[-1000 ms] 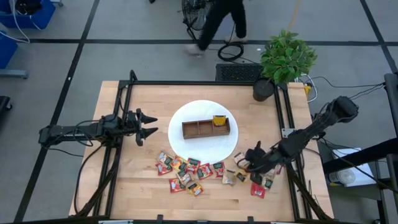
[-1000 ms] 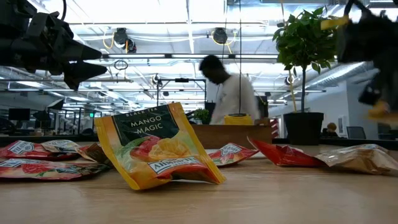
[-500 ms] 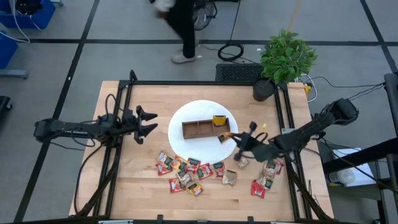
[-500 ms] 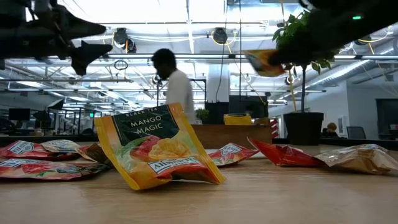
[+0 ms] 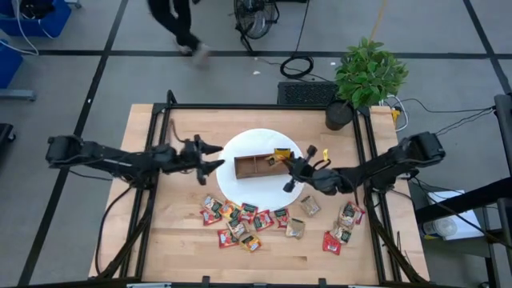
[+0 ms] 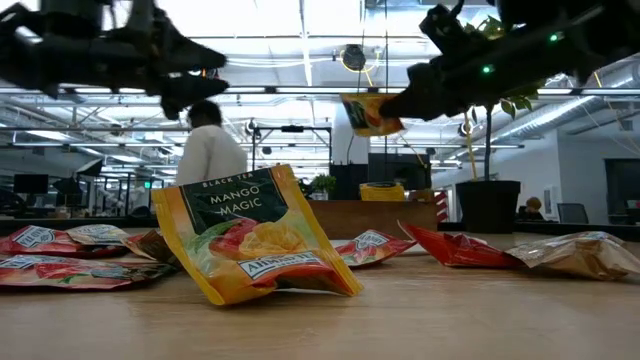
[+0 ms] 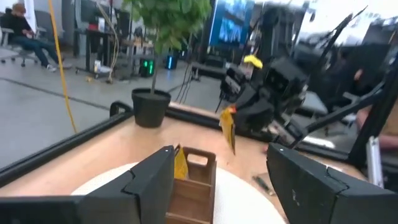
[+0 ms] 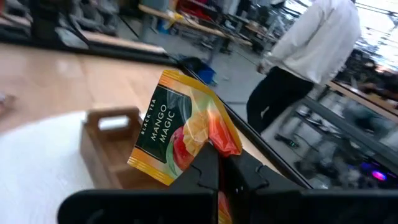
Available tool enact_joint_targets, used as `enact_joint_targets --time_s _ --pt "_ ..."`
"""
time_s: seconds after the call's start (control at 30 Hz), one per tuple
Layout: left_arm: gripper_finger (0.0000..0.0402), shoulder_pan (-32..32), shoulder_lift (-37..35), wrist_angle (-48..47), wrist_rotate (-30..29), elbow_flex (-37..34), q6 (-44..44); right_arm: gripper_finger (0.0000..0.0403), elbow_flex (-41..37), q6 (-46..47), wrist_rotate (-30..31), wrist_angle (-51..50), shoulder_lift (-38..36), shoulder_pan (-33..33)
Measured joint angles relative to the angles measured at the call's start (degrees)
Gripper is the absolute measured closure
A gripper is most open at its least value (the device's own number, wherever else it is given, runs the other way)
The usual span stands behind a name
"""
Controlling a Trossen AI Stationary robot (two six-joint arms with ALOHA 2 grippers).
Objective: Pick & Place Tea
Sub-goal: Put the yellow tea bag into the right section of the wooden organizer
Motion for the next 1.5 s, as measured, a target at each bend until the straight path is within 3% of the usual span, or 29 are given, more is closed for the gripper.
enact_joint_targets --time_s 0.13,0.3,0.47,0.63,0.77,0.87,1.13,1.5 --pt "0.0149 0.0 8.71 -0.17 0.13 5.94 3.63 0.0403 0.0 -2.71 -0.24 0.49 0.27 -1.37" --pt "0.0149 0.28 13.81 -0.24 0.16 10.41 8.71 0.0403 0.07 -2.14 3.38 -6.66 0.23 -1.39" --pt "0.0149 1.26 13.62 -0.99 0.16 11.2 10.08 0.0403 0.3 -8.32 3.33 -19.96 0.29 -1.39" --pt "0.0149 2.5 11.35 -3.48 0.16 11.19 9.93 0.0403 5.63 -11.48 2.96 -33.28 0.27 -1.59" --pt "0.0149 3.21 8.47 -5.5 0.16 11.18 9.87 0.0403 12.17 -10.39 -2.24 -48.6 0.27 -3.04" --pt "0.0149 3.34 7.18 -7.49 0.45 11.18 10.17 0.0403 15.44 -10.0 -5.65 -54.61 0.27 -4.48" --pt "0.0149 3.32 7.01 -11.32 0.6 11.18 9.99 0.0403 16.28 -15.29 -12.23 -57.44 0.26 -9.65" --pt "0.0149 3.32 7.05 -11.39 0.6 11.18 9.37 0.0403 16.28 -24.57 -12.08 -56.17 1.83 -10.87"
